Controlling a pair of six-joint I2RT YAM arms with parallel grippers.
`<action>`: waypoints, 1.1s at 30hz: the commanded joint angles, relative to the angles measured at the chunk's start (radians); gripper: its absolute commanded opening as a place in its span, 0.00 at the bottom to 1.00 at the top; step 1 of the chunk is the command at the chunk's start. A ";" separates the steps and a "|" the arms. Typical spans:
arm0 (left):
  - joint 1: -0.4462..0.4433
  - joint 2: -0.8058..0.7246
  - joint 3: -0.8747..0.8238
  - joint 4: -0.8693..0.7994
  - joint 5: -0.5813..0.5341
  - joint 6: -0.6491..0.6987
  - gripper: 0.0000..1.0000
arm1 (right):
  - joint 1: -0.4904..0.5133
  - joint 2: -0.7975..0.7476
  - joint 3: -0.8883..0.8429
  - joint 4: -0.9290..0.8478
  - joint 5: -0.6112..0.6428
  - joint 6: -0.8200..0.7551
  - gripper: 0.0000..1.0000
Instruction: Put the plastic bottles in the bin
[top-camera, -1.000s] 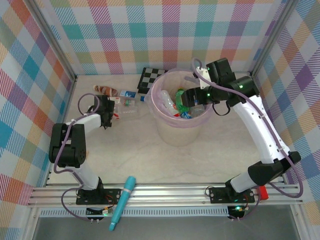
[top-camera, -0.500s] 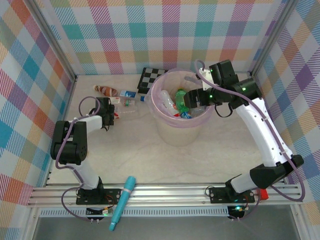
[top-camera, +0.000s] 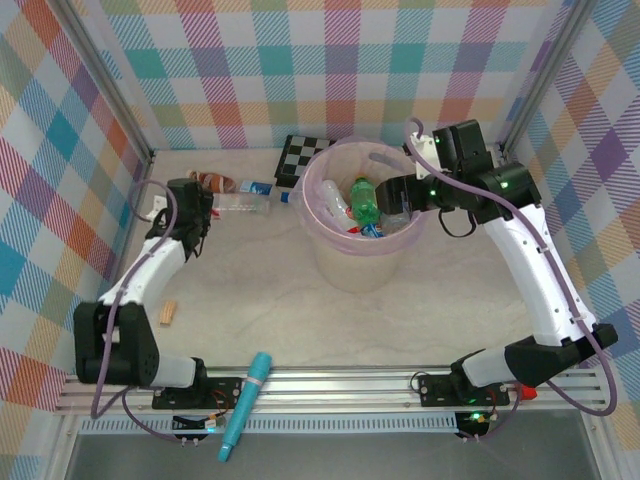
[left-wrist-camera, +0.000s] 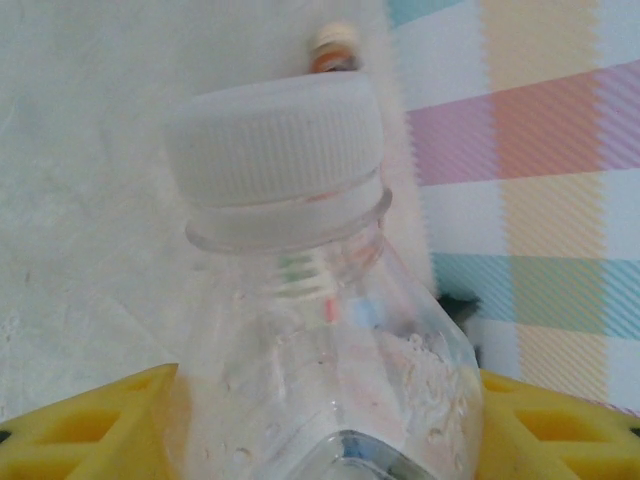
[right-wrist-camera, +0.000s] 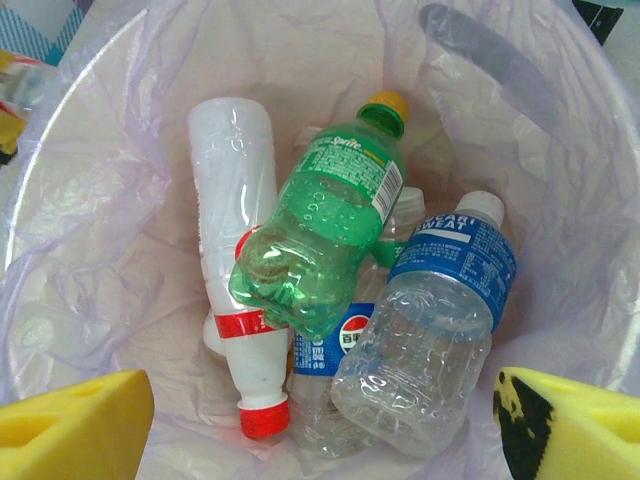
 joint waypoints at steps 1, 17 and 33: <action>0.011 -0.099 0.064 -0.092 -0.012 0.128 0.63 | -0.036 0.007 0.045 0.011 -0.056 0.009 0.87; -0.136 -0.132 0.537 -0.235 0.306 0.368 0.55 | -0.255 0.012 0.021 -0.015 -0.148 0.073 0.87; -0.495 0.221 1.012 -0.451 0.483 0.628 0.45 | -0.373 0.050 -0.125 0.044 -0.349 0.126 0.64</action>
